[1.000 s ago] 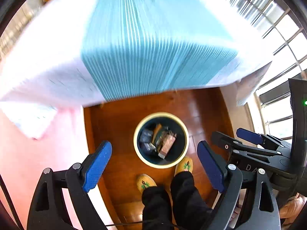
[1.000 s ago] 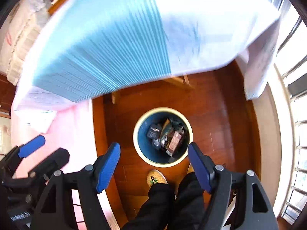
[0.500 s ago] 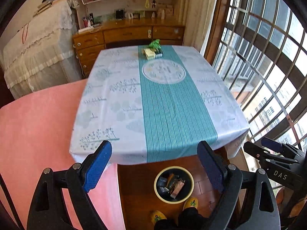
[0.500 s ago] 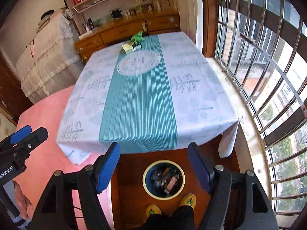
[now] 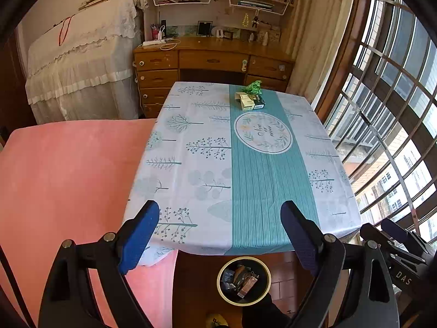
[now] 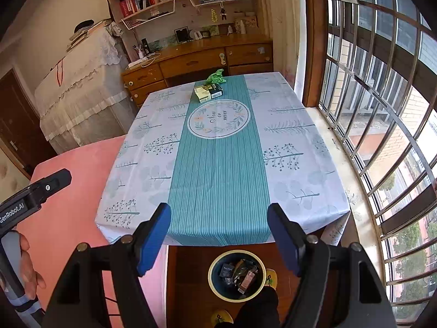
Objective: Collect trash
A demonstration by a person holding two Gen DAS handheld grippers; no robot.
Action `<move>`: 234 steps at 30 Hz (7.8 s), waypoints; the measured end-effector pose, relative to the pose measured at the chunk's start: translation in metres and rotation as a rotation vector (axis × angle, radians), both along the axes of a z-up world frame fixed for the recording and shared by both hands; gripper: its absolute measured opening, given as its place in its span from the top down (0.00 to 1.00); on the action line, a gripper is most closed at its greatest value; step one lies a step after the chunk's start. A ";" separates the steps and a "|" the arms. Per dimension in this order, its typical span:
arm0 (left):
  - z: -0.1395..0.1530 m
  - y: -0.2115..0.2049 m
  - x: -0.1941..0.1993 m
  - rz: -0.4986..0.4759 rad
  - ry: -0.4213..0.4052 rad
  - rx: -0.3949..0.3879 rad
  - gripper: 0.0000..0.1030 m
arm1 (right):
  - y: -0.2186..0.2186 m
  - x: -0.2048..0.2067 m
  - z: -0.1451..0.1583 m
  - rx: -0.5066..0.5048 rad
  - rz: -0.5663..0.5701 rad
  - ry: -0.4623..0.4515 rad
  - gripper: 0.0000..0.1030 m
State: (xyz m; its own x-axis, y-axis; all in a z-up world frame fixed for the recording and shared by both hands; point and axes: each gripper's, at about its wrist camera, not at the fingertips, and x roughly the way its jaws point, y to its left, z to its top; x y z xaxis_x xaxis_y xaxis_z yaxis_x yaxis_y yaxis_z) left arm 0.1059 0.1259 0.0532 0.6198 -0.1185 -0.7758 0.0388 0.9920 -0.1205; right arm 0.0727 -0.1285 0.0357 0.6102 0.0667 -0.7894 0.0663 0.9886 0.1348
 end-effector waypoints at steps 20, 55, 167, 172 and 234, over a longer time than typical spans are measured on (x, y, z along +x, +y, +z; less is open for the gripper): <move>-0.015 -0.039 0.187 0.103 0.073 -0.013 0.13 | -0.031 0.207 -0.027 0.032 0.187 0.027 0.29; -0.190 -0.111 0.551 0.332 0.441 -0.248 0.14 | -0.082 0.646 -0.148 0.273 0.167 0.298 0.29; -0.474 -0.100 -0.034 -0.038 0.589 -0.239 0.74 | -0.052 -0.009 -0.463 0.298 -0.149 0.612 0.44; -0.504 -0.098 -0.034 -0.032 0.609 -0.195 0.33 | -0.047 -0.005 -0.502 0.304 -0.150 0.646 0.34; -0.125 -0.085 -0.059 -0.085 0.230 0.057 0.24 | -0.024 -0.026 -0.104 0.028 -0.007 0.221 0.34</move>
